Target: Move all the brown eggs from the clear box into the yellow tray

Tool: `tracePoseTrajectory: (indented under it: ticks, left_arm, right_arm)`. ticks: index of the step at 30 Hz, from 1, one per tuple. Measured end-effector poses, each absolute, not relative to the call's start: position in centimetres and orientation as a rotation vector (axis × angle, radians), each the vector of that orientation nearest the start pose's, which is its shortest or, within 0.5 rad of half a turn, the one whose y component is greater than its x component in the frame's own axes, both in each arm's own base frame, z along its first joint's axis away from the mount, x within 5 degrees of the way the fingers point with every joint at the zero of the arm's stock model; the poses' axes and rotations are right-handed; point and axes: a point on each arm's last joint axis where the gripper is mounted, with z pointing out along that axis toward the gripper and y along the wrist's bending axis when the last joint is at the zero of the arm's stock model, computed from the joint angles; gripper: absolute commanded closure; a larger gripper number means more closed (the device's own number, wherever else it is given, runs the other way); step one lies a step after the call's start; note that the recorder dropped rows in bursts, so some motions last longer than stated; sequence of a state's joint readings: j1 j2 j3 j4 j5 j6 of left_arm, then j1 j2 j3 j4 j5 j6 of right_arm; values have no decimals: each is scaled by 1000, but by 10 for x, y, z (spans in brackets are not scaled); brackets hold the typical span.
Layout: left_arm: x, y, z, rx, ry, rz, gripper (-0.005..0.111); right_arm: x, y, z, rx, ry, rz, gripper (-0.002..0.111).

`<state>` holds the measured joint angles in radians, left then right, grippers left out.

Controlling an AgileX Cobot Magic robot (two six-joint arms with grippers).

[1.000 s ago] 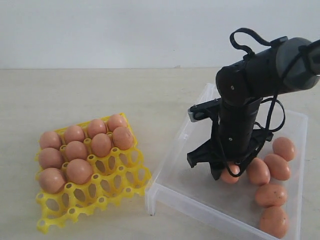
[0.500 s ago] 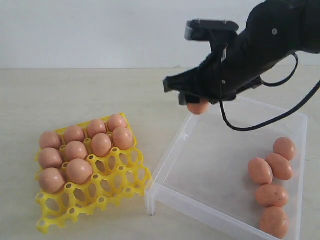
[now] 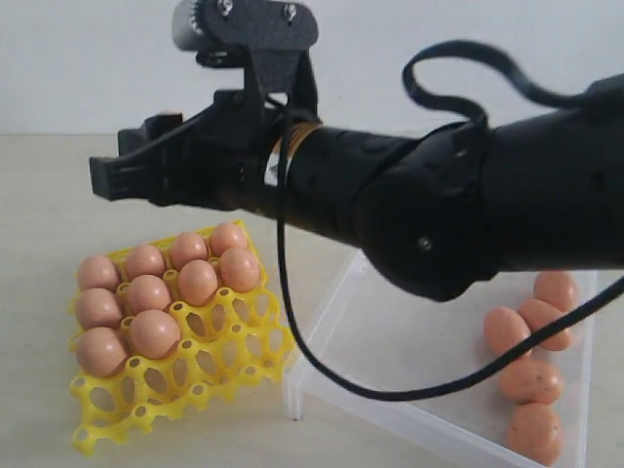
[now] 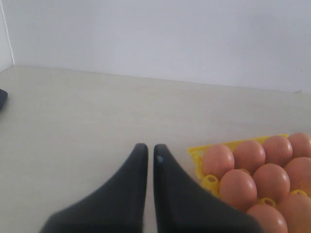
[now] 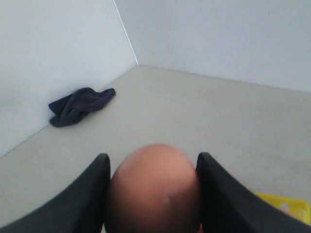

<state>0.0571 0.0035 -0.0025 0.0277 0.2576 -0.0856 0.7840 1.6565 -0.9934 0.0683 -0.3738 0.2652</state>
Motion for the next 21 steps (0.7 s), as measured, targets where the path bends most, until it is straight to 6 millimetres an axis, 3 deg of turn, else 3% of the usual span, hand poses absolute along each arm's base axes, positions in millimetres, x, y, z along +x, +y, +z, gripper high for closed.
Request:
tracePoseTrajectory:
  ticks: [5, 9, 13, 21]
  left_arm:
    - [55, 4, 191, -106, 1739, 5, 103]
    - [55, 4, 191, -106, 1739, 5, 103]
    - [55, 4, 191, -106, 1739, 5, 103]
    - [55, 4, 191, -106, 1739, 5, 103]
  right_arm:
    - [272, 273, 228, -260, 1946, 831, 108]
    - [275, 277, 209, -224, 2004, 854, 108]
    - [274, 281, 205, -317, 1979, 848, 108]
    - [267, 289, 212, -667, 1776, 779, 108]
